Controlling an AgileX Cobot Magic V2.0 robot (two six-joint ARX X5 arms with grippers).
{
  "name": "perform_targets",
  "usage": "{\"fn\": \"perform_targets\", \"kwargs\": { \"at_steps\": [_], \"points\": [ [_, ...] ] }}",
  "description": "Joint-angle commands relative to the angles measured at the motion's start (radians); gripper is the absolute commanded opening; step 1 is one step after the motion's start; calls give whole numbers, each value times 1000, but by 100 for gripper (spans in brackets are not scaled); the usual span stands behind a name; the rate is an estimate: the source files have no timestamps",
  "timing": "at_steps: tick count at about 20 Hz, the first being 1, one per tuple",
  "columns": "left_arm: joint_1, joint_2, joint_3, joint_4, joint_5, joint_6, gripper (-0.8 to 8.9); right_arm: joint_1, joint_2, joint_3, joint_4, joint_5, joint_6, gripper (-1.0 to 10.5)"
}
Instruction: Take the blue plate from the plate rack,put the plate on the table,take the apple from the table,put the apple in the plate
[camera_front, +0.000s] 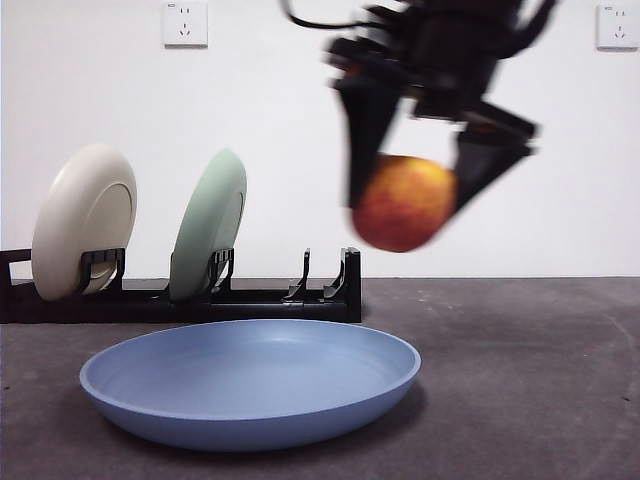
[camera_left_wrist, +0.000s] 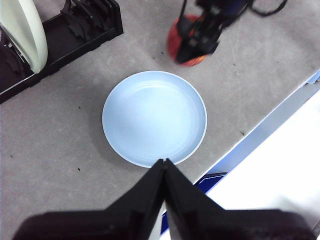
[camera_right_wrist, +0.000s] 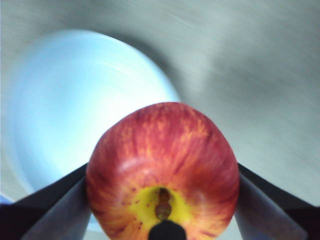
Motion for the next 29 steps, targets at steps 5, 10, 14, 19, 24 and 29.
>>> {"fn": "perform_targets", "kwargs": {
  "at_steps": [5, 10, 14, 19, 24, 29],
  "points": [
    [3, -1, 1, 5, 0, -8, -8, 164, 100, 0, 149, 0, 82, 63],
    [3, -2, 1, 5, 0, -8, -8, 214, 214, 1, 174, 0, 82, 63],
    [3, -1, 1, 5, 0, -7, -8, 218, 266, 1, 166, 1, 82, 64],
    [3, -2, 1, 5, 0, -8, -8, 218, 271, 1, 163, 27, 81, 75],
    [3, -2, 1, 5, 0, -9, -8, 218, 271, 1, 163, 66, 81, 485],
    [3, -2, 2, 5, -8, -5, -8, 218, 271, 2, 170, 77, 83, 511]
  ]
}}
